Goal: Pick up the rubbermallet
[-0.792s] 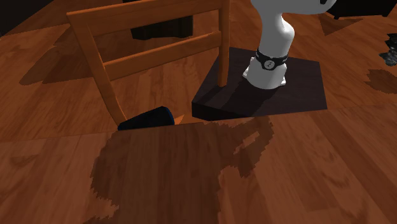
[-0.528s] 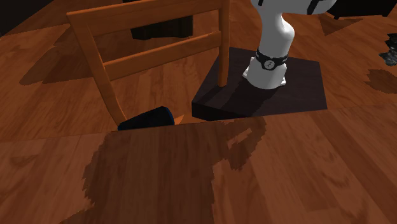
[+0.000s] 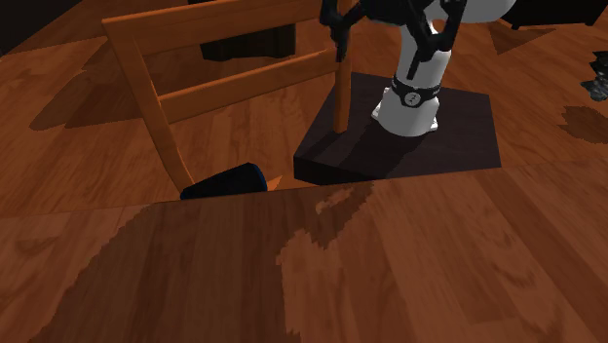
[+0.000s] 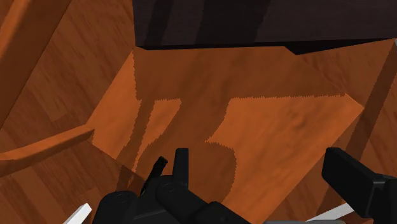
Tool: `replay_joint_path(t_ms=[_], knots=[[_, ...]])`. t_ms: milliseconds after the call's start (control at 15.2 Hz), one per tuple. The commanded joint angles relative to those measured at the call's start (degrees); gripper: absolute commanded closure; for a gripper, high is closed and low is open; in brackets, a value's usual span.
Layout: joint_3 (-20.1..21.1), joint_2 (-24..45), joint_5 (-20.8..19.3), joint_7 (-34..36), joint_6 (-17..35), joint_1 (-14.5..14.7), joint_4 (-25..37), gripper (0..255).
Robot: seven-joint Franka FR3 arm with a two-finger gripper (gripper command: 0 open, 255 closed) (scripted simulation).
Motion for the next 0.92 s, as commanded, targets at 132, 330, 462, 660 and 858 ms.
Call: replay_joint_path(t_ms=[132, 330, 462, 660, 858], knots=[[-2.81, 6.84, -0.47, -1.75, 7.07, -1.36, 1.77, 0], [-4.76, 12.40, -0.09, -3.18, 11.83, -2.14, 3.94, 0], [-5.98, 16.22, 0.54, -4.29, 14.74, -2.61, 5.73, 0], [-7.64, 22.10, 2.08, -6.21, 18.64, -3.32, 8.95, 0], [-9.00, 28.10, 4.34, -8.44, 21.92, -4.14, 12.78, 0]])
